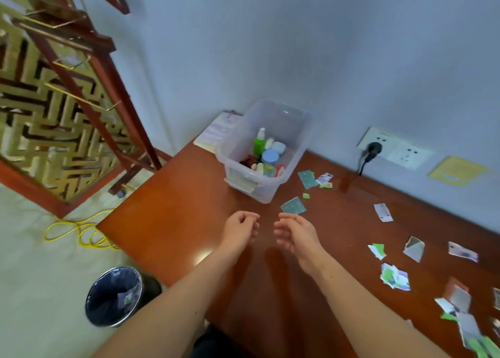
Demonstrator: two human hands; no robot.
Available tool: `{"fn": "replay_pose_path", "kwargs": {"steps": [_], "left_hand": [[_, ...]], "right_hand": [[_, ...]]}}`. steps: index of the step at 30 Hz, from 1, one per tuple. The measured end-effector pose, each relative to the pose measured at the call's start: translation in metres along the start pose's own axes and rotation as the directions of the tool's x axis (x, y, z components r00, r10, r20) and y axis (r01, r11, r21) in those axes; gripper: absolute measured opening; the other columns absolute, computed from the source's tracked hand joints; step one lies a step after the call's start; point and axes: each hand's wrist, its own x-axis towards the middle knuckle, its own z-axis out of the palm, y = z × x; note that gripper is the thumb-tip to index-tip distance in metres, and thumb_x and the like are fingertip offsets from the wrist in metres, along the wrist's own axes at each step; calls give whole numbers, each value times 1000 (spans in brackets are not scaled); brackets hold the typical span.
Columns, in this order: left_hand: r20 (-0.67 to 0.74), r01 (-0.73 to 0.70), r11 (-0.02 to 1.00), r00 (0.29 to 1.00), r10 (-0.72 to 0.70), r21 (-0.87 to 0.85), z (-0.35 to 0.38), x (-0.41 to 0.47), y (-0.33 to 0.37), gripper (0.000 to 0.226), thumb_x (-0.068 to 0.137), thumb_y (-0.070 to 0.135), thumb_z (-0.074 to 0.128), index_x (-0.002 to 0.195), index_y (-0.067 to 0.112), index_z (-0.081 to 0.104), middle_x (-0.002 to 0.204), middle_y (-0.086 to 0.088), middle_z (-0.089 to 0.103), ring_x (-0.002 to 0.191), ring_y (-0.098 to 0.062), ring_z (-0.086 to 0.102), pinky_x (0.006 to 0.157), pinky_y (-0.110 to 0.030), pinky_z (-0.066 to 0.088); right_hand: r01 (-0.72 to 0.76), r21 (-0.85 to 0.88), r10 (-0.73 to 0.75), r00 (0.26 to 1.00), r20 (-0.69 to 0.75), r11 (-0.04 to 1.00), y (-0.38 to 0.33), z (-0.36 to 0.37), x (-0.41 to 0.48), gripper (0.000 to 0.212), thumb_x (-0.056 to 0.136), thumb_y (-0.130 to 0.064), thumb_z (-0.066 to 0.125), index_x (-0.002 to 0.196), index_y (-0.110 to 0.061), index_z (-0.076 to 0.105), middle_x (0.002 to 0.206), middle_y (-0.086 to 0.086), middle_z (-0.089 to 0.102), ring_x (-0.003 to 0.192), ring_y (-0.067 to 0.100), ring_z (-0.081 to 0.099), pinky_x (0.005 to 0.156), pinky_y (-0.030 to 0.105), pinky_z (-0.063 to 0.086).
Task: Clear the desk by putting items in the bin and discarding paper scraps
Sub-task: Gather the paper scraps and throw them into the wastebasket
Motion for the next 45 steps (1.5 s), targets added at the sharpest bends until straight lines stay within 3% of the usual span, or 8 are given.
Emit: {"fn": "replay_pose_path", "kwargs": {"steps": [6,11,18,26,32,40,43,45], "left_hand": [[143,-65,982,989,40,179,45,28,8,16,90,6,52,86,17,63,78,-3,63,67,-15,55,57,-24,44],[252,-176,893,965,73,414,71,59,15,14,85,12,61,96,21,62,99,3,65,92,-13,62,88,-30,51],[327,-268,738,943,67,619,98,96,4,29,83,23,68,109,28,54,117,3,54,94,-13,58,90,-25,47],[437,-509,413,861,260,755,114,126,-5,57,85,27,67,136,20,43,136,0,40,128,-18,38,107,-28,32],[436,-490,217,864,252,844,121,135,-13,74,87,29,63,149,21,24,140,-2,36,130,-22,34,109,-31,27],[392,-407,306,913,114,860,130,142,-6,72,84,20,65,146,20,29,136,-8,37,128,-28,38,105,-33,32],[399,-402,339,913,84,850,130,146,-1,67,82,20,70,140,17,36,135,-8,43,127,-27,42,103,-31,33],[414,-405,367,908,57,837,130,147,2,56,82,19,70,130,17,43,128,-6,51,119,-24,49,91,-27,36]], "right_hand": [[15,49,-10,995,-102,999,-16,-37,21,19,90,-4,55,106,-11,64,88,8,68,72,13,61,61,26,50],[-1,39,7,985,-171,999,-27,-52,48,22,90,-6,54,108,-14,65,89,2,68,76,11,61,73,29,51],[-51,14,52,975,-217,999,-35,-61,88,21,91,-5,55,108,-13,64,96,4,66,81,13,60,70,25,49],[-64,-76,44,969,-244,995,-28,-64,129,19,91,0,53,105,-8,63,91,8,59,64,11,53,57,21,42],[-87,-85,63,965,-253,993,-24,-71,149,20,89,0,55,105,-7,64,87,9,60,62,11,53,57,22,43],[-21,-265,-61,954,-294,964,-20,-77,170,18,81,-9,67,90,-24,65,83,4,66,72,16,60,72,36,52],[21,-442,-145,958,-247,897,-23,-78,178,19,81,-15,68,92,-29,63,86,0,66,75,13,60,68,27,48],[40,-570,-184,963,-198,821,-25,-79,183,22,83,-17,67,98,-32,63,90,-5,63,78,10,58,63,22,43]]}}
